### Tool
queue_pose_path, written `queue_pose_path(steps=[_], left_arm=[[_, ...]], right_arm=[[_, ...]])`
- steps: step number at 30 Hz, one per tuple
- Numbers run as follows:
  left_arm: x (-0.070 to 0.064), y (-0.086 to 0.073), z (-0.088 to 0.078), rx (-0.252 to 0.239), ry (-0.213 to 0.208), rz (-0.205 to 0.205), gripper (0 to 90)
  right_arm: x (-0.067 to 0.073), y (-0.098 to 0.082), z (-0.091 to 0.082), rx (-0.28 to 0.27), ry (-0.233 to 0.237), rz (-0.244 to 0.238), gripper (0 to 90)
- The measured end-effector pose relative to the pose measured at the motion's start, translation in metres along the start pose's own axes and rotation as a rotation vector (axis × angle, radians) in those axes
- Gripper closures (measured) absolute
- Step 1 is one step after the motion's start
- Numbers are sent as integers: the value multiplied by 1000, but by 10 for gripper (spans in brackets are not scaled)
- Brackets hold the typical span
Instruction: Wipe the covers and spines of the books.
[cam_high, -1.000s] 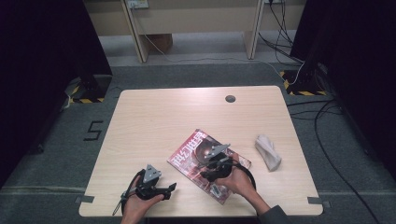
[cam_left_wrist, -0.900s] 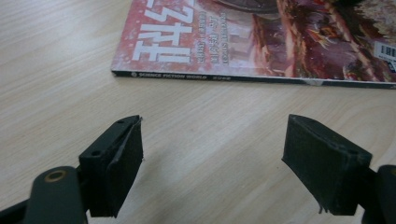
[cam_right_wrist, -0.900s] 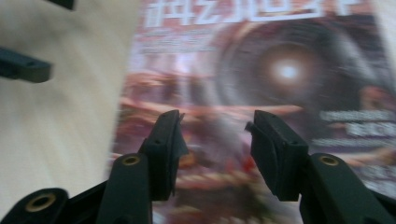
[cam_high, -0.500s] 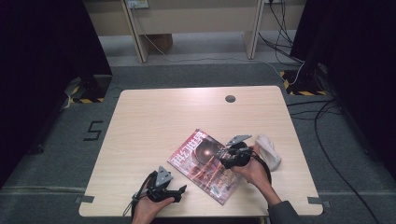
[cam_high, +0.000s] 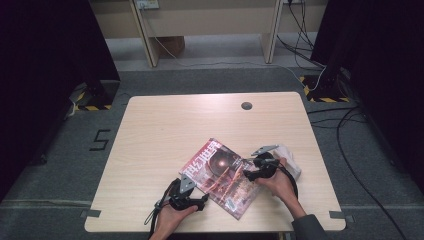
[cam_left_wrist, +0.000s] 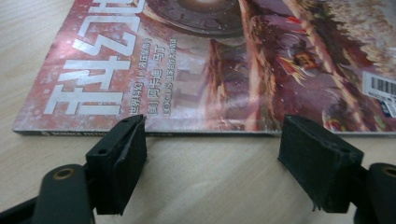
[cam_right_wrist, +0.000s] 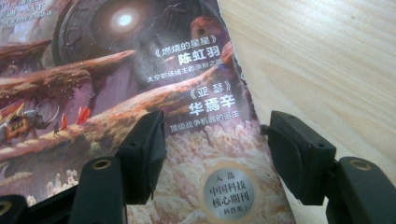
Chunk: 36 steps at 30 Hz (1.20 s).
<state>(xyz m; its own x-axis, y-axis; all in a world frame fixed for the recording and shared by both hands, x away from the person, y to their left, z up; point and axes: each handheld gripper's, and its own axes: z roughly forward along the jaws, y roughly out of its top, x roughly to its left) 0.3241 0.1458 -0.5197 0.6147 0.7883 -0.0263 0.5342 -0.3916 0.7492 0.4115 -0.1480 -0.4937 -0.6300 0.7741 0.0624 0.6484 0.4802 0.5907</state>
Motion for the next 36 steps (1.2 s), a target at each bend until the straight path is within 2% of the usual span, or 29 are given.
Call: queue_pose_path(steps=[3, 7, 10, 13, 15, 20, 23, 28, 31, 33, 36], left_arm=[[3, 2, 1, 10, 9, -5, 222], [9, 6, 1, 16, 63, 23, 242], [17, 10, 3, 18, 105, 29, 269], [22, 15, 5, 27, 162, 52, 304], [26, 18, 7, 36, 182, 62, 308], [40, 23, 14, 29, 231, 40, 308], [43, 26, 16, 34, 262, 54, 317], [46, 30, 19, 41, 286, 74, 308], [50, 30, 20, 38, 293, 62, 312], [52, 30, 21, 37, 292, 53, 306], [52, 30, 20, 38, 287, 57, 298]], right_arm=[[3, -4, -3, 4, 6, -15, 363], [10, -12, -8, 13, 14, -15, 333], [15, -18, -12, 14, 24, -24, 333], [24, -26, -16, 5, 34, -33, 329], [30, -30, -19, -1, 42, -36, 323], [45, -38, -20, -10, 67, -56, 314], [55, -40, -21, -21, 73, -67, 306], [63, -41, -19, -24, 73, -64, 285], [68, -42, -19, -28, 79, -61, 284], [71, -42, -18, -30, 73, -75, 284], [70, -42, -18, -29, 74, -70, 300]])
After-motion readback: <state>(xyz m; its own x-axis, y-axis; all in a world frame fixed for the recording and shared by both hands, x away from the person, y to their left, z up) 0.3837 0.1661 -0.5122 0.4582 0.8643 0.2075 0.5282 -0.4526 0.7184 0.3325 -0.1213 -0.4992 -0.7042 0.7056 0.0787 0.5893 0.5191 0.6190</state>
